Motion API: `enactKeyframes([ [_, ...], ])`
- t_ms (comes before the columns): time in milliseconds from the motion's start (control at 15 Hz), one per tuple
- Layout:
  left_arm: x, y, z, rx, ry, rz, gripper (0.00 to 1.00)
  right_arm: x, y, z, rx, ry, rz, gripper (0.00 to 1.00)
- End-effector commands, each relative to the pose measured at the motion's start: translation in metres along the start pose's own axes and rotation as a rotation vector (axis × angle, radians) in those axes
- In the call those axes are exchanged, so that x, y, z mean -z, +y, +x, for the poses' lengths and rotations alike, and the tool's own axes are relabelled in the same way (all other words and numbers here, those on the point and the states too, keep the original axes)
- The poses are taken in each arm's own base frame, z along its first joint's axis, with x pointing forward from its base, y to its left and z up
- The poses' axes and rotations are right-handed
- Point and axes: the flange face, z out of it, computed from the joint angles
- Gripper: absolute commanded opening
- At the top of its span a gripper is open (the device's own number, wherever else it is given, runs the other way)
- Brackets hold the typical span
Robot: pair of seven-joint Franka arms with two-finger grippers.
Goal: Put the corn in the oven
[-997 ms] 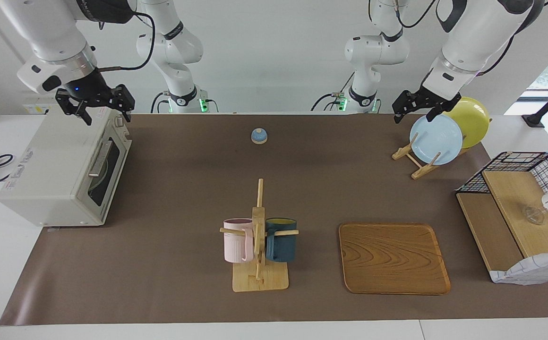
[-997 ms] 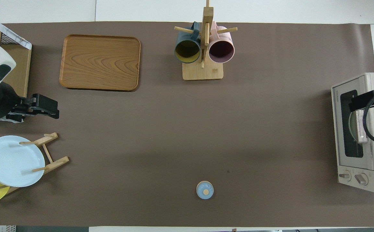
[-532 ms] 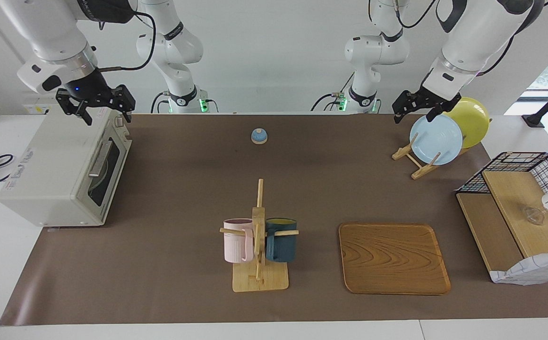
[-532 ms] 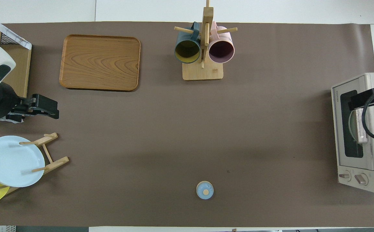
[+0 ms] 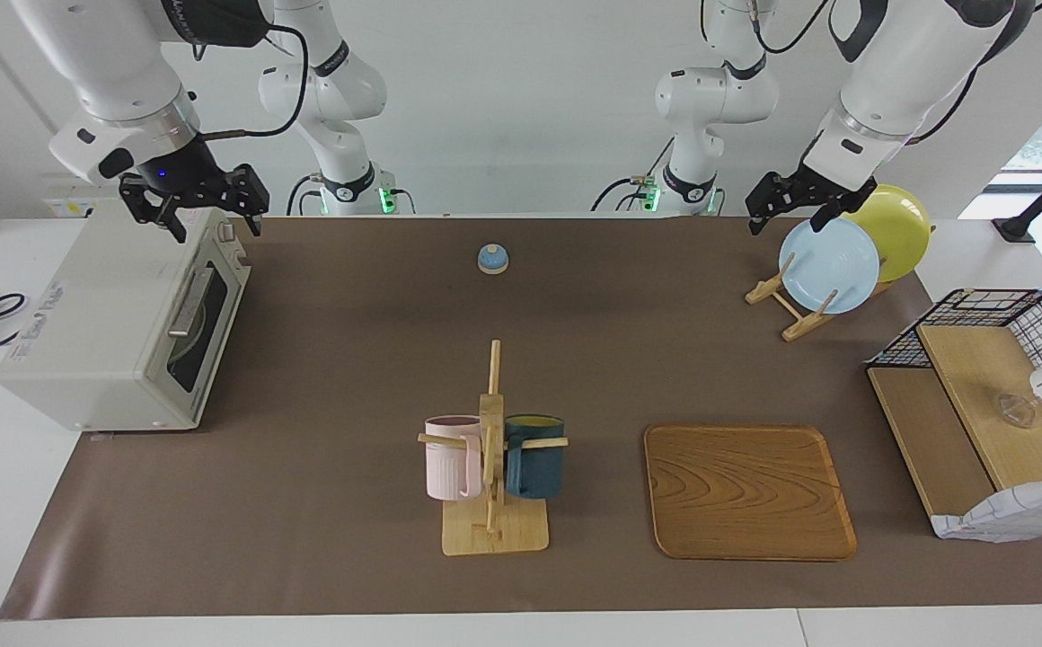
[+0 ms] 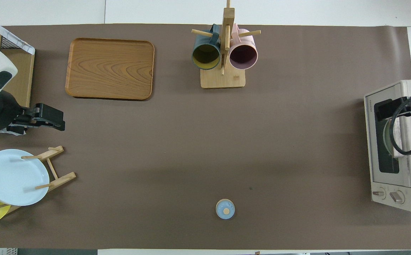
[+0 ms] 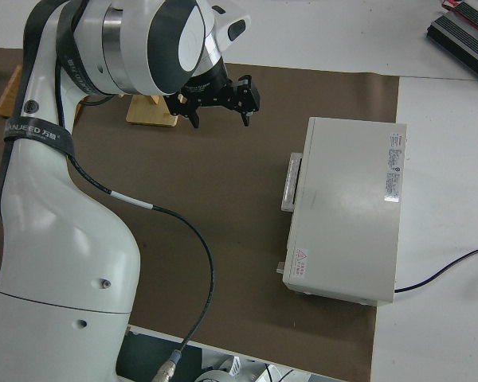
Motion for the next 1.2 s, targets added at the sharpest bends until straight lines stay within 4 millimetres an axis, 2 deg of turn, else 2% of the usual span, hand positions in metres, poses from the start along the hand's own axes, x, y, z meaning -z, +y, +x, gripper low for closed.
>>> enactKeyframes([
  [0, 0.0038, -0.0037, -0.004, -0.003, 0.012, 0.017, 1.0, 0.001, 0.0097, 0.0027, -0.03, 0.005, 0.017, 1.0],
  [465, 0.0038, -0.003, -0.0041, -0.004, 0.012, 0.017, 1.0, 0.0016, 0.0066, 0.0067, -0.034, 0.027, 0.039, 1.0],
  [665, 0.0039, -0.0029, -0.004, -0.004, 0.013, 0.017, 1.0, 0.0019, 0.0127, 0.0065, -0.049, 0.034, 0.045, 1.0],
  [1130, 0.0037, -0.003, -0.0041, -0.004, 0.012, 0.017, 1.0, 0.0033, 0.0121, 0.0067, -0.048, 0.042, 0.042, 1.0],
])
